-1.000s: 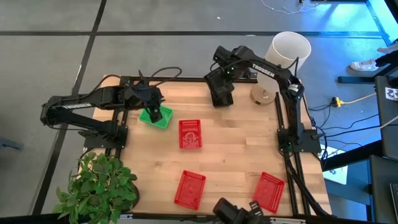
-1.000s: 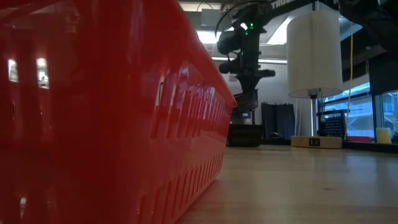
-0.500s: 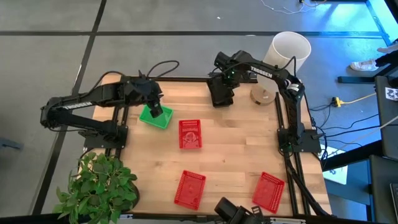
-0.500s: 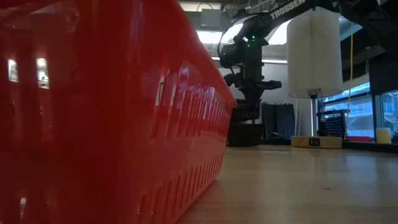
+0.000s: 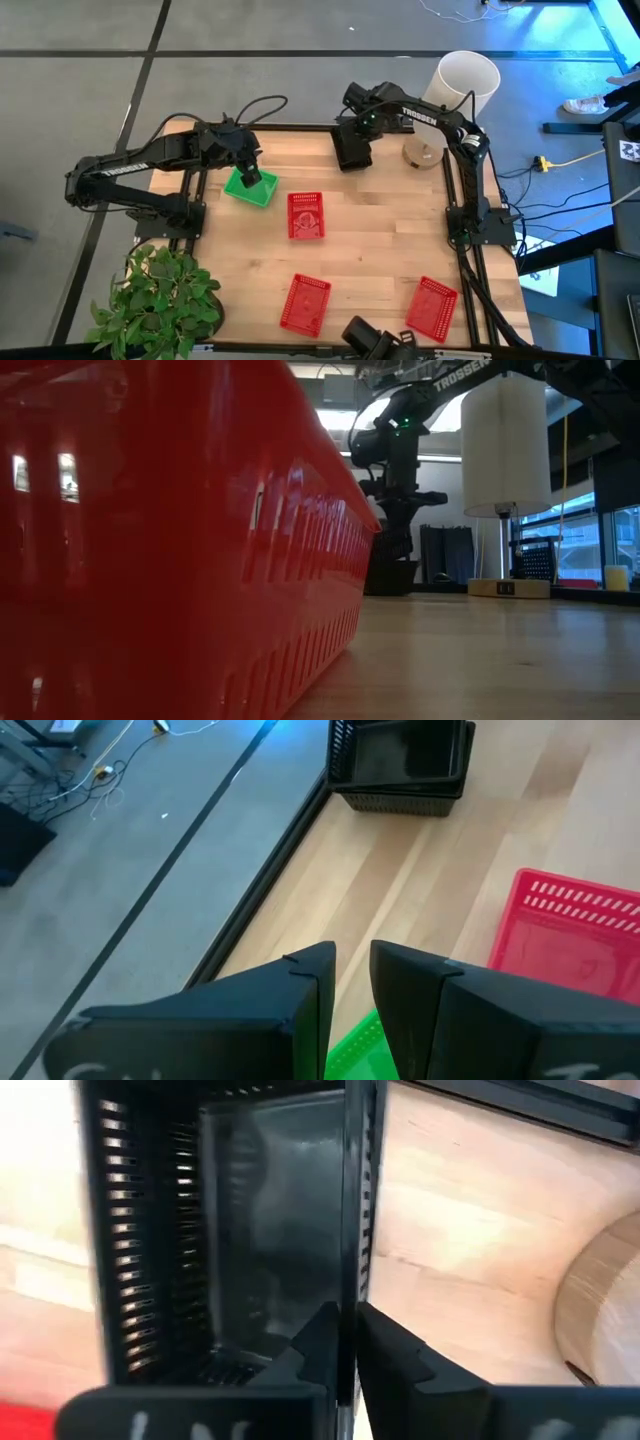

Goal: Stack baskets by color
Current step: Stack the left black bin on the black bins, then stack the bottom left red bin on the top red bin

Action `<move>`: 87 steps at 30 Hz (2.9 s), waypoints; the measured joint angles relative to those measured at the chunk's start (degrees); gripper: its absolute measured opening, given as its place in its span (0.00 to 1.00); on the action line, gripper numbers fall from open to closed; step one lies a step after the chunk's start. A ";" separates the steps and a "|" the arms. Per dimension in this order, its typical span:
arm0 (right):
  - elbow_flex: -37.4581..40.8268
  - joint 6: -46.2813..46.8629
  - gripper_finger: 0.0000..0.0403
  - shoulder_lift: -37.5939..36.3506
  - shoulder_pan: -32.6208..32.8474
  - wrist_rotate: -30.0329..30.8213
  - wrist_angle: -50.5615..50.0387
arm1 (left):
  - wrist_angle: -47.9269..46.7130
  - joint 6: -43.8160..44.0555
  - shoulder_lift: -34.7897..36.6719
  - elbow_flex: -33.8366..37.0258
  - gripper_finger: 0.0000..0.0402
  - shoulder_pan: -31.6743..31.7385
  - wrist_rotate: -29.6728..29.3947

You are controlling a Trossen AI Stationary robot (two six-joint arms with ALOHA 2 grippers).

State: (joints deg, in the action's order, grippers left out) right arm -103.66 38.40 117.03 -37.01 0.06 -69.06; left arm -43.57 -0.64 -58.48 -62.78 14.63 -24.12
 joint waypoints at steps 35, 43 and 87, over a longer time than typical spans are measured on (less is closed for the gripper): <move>-0.90 -4.20 0.21 0.07 0.17 -4.25 4.82 | -0.05 -0.01 0.00 0.00 0.14 0.00 0.00; -4.95 -4.71 0.21 0.07 0.20 -1.05 4.55 | -0.07 0.15 0.00 0.00 0.14 0.00 0.00; -20.94 -25.92 0.22 -0.28 14.68 12.98 -11.49 | -1.47 0.20 0.02 0.02 0.14 -0.02 6.56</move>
State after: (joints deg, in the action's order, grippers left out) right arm -124.59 12.48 116.75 -22.33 13.04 -80.55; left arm -45.04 -0.44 -58.46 -62.76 14.61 -17.55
